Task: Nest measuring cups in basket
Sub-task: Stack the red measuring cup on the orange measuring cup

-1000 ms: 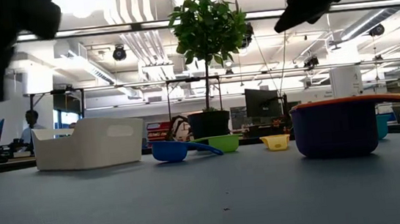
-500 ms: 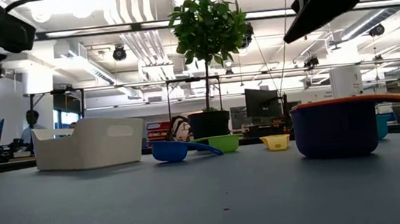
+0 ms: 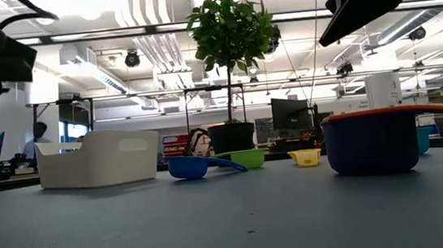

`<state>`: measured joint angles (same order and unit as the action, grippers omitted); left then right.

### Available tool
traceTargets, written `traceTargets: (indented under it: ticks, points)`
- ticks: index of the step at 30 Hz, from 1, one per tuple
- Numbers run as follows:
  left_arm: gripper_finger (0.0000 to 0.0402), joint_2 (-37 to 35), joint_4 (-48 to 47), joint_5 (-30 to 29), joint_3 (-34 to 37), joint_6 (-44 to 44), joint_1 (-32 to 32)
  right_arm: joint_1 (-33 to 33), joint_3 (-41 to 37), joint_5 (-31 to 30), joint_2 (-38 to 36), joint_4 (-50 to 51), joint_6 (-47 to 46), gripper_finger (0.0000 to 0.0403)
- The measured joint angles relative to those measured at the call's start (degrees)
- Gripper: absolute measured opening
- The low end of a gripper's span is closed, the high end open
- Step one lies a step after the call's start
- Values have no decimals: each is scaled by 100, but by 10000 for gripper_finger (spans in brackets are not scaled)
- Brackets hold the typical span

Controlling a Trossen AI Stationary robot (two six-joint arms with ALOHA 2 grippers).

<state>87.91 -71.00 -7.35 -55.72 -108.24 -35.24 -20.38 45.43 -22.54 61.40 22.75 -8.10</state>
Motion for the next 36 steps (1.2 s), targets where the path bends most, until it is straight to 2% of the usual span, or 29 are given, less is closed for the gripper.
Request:
traceTargets:
  ticks: [13, 36]
  points:
    - [147, 621, 37, 37, 15, -248, 2, 0, -11, 2, -17, 111, -24, 47]
    - [139, 508, -41, 205, 162, -391, -31, 0, -63, 2, -15, 115, -24, 47]
